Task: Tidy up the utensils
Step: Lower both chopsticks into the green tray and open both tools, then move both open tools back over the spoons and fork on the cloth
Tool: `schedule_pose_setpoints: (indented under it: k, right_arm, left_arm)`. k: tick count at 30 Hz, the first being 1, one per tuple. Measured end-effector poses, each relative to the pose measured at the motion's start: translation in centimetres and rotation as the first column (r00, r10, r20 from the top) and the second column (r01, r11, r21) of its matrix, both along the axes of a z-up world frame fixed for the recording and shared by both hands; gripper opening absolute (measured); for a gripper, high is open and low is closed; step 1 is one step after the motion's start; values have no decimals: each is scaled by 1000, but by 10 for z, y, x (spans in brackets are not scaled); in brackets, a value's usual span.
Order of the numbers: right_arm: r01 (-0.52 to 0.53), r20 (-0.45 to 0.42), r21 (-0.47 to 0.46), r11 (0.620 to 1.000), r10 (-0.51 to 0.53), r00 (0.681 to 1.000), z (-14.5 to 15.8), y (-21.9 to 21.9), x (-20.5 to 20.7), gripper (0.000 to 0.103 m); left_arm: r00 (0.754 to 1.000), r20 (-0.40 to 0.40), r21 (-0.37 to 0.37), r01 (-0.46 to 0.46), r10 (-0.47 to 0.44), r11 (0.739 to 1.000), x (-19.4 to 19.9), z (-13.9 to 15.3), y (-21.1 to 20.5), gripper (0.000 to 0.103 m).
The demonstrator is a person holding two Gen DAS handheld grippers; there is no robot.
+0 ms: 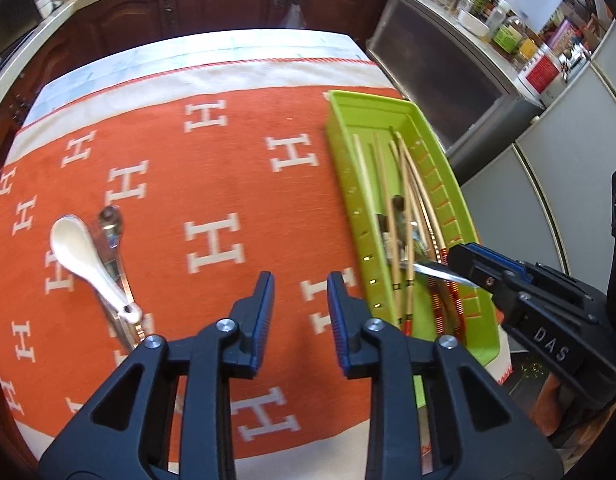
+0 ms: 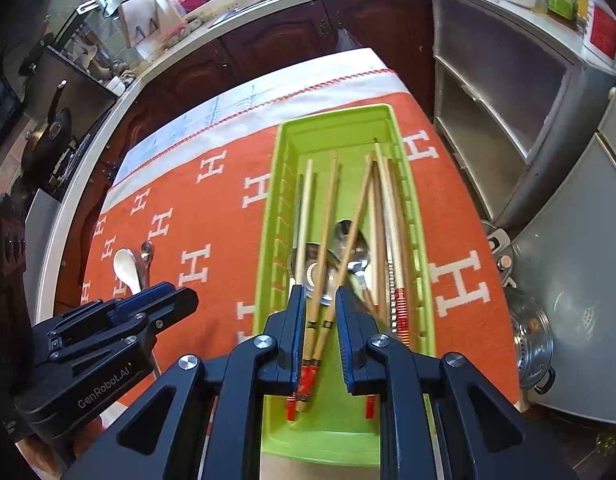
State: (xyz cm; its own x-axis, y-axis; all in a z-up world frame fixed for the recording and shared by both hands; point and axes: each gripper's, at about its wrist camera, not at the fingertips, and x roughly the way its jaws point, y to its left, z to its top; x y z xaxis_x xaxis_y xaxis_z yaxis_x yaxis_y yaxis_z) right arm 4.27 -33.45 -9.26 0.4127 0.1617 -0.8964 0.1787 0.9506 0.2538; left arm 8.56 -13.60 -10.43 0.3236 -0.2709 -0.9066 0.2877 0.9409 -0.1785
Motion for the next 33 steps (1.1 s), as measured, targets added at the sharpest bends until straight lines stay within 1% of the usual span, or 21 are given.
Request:
schedule_pose_setpoints:
  k: [4, 7, 11, 14, 18, 22, 29, 32, 33]
  right_arm:
    - [-28, 20, 11, 1000, 28, 999, 7, 17, -1, 15]
    - [-63, 36, 24, 998, 62, 997, 11, 31, -2, 15]
    - [-135, 35, 28, 990, 134, 990, 13, 58, 0, 15]
    - [-194, 26, 30, 981, 193, 981, 11, 84, 4, 15]
    - [-276, 26, 45, 960, 275, 961, 11, 121, 11, 15]
    - [-340, 30, 61, 939, 338, 941, 12, 154, 18, 15]
    - [-408, 7, 96, 908, 409, 913, 4, 201, 38, 15]
    - [-425, -4, 129, 896, 429, 903, -3, 214, 49, 16]
    - [-428, -7, 134, 894, 433, 902, -6, 217, 52, 18]
  left_arm:
    - [999, 21, -4, -43, 43, 999, -5, 6, 27, 26]
    - [997, 46, 8, -67, 67, 998, -11, 10, 46, 27]
    - [990, 90, 36, -116, 112, 993, -22, 14, 76, 33]
    - [982, 117, 55, -154, 147, 987, -30, 14, 100, 35]
    - [970, 138, 77, -210, 198, 975, -38, 11, 131, 35]
    - [954, 157, 106, -272, 254, 957, -41, 4, 164, 35]
    - [930, 180, 162, -348, 319, 923, -44, -11, 202, 35]
    - [923, 178, 169, -369, 340, 914, -44, -17, 213, 35]
    - [921, 174, 167, -376, 348, 911, -44, -20, 218, 35]
